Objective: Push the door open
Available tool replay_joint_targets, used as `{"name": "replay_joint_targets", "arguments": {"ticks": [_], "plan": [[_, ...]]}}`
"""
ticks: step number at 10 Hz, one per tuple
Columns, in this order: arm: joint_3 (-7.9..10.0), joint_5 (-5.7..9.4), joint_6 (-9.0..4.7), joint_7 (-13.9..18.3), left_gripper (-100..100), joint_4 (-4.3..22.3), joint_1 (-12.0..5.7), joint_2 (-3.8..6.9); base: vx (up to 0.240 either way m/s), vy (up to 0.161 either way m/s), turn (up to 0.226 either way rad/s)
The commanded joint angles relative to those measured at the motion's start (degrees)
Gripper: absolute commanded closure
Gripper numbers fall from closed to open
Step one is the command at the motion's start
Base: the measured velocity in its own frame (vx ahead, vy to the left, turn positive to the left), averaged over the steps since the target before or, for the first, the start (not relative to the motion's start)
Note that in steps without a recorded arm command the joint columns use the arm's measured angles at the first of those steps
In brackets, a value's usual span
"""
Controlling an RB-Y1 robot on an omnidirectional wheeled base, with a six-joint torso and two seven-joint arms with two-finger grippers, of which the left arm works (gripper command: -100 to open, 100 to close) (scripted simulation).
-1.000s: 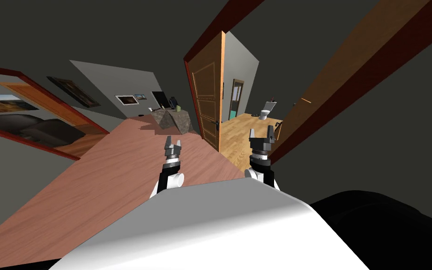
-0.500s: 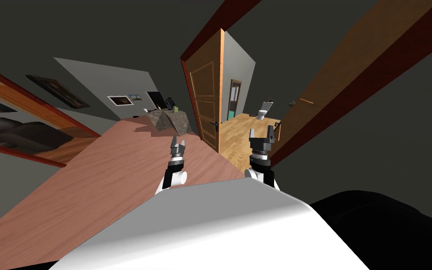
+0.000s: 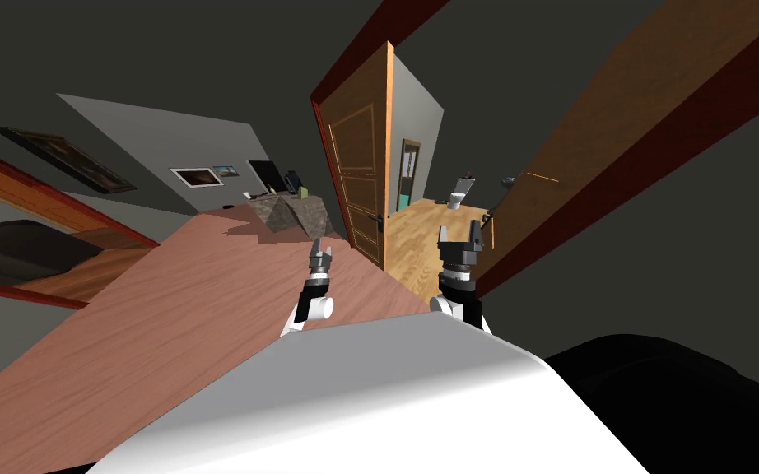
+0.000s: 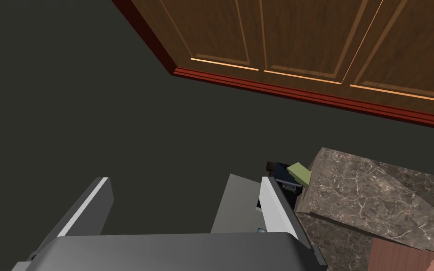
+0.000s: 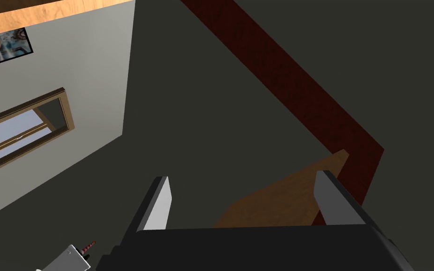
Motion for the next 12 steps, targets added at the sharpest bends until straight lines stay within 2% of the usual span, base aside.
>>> {"name": "replay_joint_targets", "arguments": {"ticks": [1,8,9,12], "plan": [[-0.86,0.22,-0.26,-0.15,-100,1.8,-0.76,0.15,0.091,0.06,-0.082],[-3.89,1.48,-0.01,-0.71,-100,10.21,-6.09,0.59,0.09,0.06,-0.079],[-3.89,1.48,-0.01,-0.71,-100,10.21,-6.09,0.59,0.058,0.045,-0.021],[-5.24,2.03,0.1,-0.95,-100,13.93,-8.46,0.62,0.064,0.054,-0.077]]}}
